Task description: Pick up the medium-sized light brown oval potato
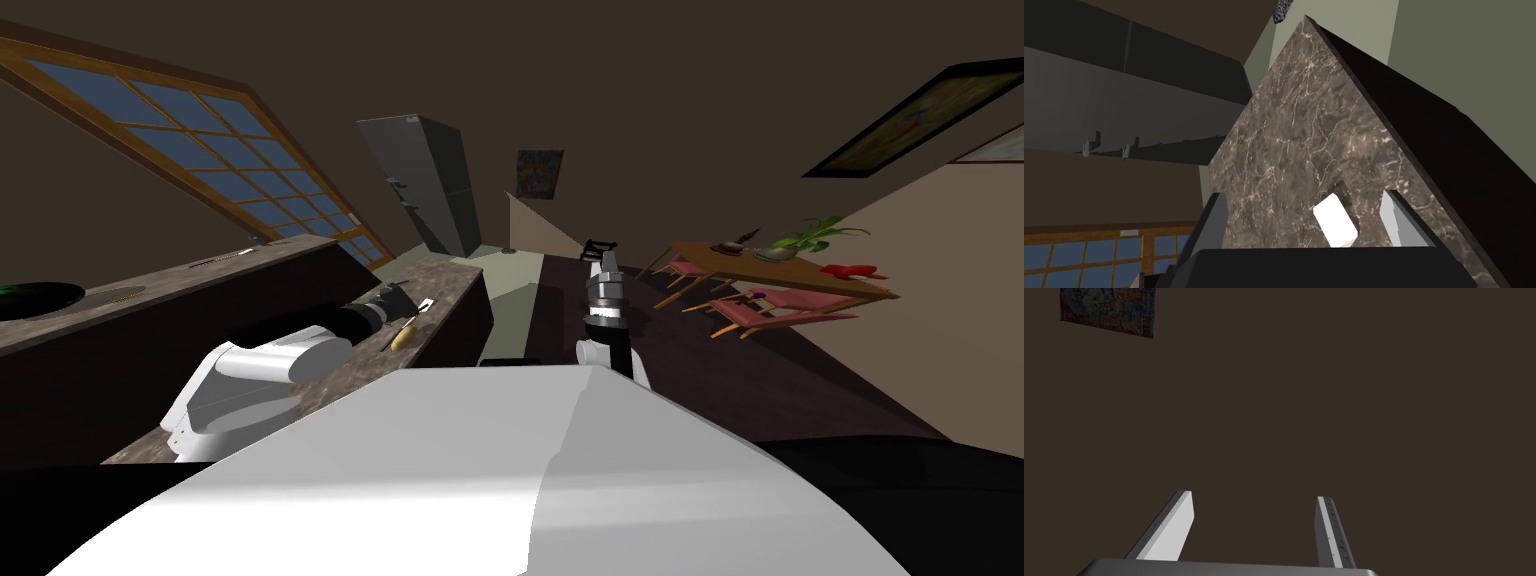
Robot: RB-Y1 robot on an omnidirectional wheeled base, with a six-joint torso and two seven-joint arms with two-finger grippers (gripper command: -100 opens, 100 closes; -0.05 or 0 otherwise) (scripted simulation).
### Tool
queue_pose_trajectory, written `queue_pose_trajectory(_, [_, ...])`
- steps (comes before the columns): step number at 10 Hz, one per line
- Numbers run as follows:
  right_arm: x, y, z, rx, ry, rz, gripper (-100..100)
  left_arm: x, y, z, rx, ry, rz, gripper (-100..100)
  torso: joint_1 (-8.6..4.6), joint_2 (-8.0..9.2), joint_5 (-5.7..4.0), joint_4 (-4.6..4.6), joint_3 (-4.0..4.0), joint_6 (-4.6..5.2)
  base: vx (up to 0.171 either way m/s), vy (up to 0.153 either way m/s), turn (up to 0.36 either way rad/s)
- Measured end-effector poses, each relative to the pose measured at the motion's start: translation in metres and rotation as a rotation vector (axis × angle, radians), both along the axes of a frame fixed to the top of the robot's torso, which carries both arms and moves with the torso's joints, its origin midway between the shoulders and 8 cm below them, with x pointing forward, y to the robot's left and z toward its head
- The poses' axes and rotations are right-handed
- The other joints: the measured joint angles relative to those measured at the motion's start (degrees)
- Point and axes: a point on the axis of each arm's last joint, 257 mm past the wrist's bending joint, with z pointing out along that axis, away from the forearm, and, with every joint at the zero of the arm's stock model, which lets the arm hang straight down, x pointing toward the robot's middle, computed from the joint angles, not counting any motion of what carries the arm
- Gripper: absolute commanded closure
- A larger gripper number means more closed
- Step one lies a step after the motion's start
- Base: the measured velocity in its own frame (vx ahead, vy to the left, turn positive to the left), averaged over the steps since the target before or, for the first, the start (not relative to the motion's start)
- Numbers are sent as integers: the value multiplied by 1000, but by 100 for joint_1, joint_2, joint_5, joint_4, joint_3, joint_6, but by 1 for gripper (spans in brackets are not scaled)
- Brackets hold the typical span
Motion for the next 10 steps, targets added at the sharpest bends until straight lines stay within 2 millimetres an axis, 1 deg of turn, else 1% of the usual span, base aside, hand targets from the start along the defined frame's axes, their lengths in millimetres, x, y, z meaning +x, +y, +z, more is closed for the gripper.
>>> queue_pose_trajectory(5, [0,0,0,0,0,0,0,-22,20,-27,-59,141,80,-100,2,4,0,1,2,0,45,-12,15])
queue_pose_trajectory(9, [0,0,0,0,0,0,0,-51,39,-49,-119,270,169,-100,1,2,0,0,1,1,52,-9,10])
queue_pose_trajectory(10, [0,0,0,0,0,0,0,-61,44,-57,-138,307,197,-100,4,0,1,0,0,0,45,1,9])
